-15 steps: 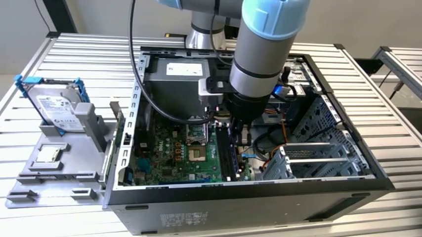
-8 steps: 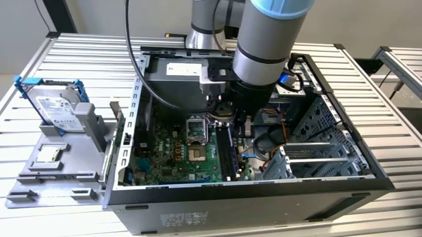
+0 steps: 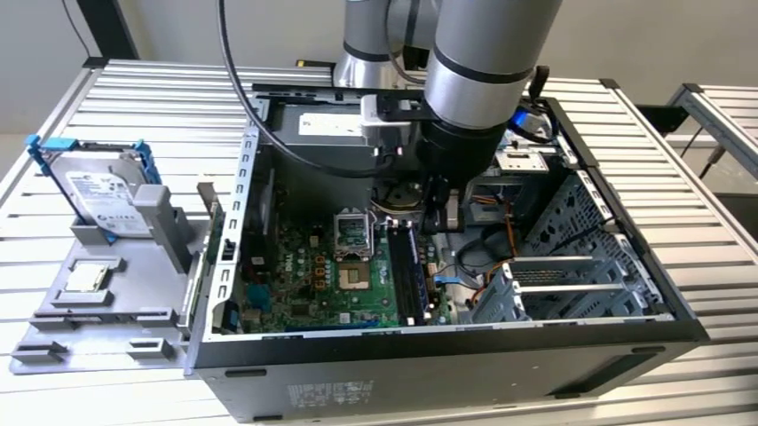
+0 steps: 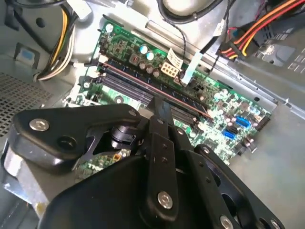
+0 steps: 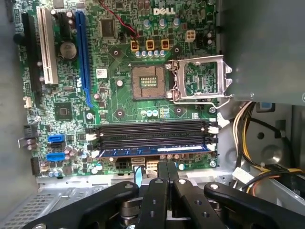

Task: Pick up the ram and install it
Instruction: 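Press down the ram until it locks into place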

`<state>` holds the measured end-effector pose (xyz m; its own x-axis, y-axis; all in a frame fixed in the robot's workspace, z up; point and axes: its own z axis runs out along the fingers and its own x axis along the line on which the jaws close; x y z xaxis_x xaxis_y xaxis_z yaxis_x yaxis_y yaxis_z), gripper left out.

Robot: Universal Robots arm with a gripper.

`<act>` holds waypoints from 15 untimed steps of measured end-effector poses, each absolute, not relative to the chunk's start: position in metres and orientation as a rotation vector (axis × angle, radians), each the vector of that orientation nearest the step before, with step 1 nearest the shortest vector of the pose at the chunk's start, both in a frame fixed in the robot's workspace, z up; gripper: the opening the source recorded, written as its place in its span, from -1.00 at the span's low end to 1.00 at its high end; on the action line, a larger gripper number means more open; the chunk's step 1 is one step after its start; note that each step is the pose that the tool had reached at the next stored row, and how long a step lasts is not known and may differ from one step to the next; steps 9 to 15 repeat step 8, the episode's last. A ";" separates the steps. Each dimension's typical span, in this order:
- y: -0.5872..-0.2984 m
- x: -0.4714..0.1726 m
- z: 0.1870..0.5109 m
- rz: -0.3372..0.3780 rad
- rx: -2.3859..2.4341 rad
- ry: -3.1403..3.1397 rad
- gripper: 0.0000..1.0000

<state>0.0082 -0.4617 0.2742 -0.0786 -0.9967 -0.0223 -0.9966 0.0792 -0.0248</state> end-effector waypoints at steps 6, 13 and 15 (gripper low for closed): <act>-0.462 0.008 0.274 -0.005 -2.109 2.283 -1.00; -0.462 0.008 0.274 -0.005 -2.109 2.283 -1.00; -0.462 0.008 0.274 -0.005 -2.109 2.283 -1.00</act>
